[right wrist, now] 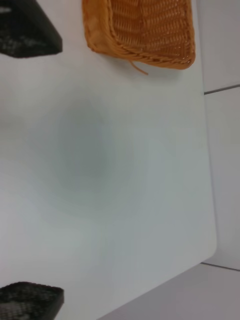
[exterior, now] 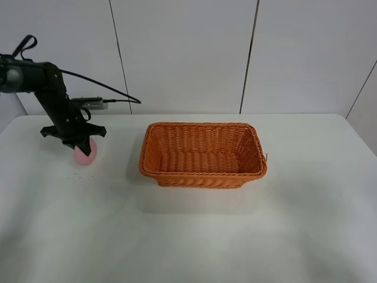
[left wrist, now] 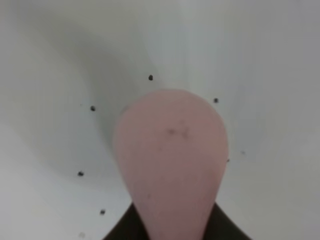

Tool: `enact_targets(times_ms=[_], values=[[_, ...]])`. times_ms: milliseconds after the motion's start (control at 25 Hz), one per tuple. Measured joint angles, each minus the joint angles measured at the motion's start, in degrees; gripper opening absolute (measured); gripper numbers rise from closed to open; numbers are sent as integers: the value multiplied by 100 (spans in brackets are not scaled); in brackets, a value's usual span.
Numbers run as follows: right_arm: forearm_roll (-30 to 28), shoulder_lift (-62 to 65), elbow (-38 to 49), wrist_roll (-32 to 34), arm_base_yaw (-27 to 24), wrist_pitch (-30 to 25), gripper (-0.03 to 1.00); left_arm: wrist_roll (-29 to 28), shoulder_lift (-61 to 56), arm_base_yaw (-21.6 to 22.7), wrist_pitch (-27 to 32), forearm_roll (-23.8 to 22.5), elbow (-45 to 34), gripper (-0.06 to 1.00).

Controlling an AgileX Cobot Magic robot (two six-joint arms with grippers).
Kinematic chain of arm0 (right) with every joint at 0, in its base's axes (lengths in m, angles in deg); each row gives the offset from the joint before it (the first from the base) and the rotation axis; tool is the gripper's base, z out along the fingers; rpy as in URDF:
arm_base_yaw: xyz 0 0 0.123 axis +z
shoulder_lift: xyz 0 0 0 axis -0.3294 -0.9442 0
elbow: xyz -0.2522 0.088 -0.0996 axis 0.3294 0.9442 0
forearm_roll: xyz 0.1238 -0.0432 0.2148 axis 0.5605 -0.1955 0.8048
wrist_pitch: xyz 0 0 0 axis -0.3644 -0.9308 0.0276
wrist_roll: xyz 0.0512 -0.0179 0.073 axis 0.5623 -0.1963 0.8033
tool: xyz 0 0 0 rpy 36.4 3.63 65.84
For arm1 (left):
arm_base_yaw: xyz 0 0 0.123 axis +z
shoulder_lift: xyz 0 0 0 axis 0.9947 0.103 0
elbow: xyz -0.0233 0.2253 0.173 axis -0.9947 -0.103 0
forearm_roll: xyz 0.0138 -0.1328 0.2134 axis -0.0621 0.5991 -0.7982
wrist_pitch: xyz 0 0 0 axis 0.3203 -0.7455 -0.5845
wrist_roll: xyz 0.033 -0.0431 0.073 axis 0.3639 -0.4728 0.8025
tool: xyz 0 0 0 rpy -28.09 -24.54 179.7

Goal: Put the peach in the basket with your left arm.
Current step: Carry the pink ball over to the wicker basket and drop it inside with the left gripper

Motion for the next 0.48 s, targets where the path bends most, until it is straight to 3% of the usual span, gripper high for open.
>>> enact_targets(times_ms=[280,480], values=[[0,0,0,0,0,0,69,-210,-662,-60,1044,-94,894,17],[0,0,0,0,0,0,69,-352,-661,-459,1470,-167,1261,17]])
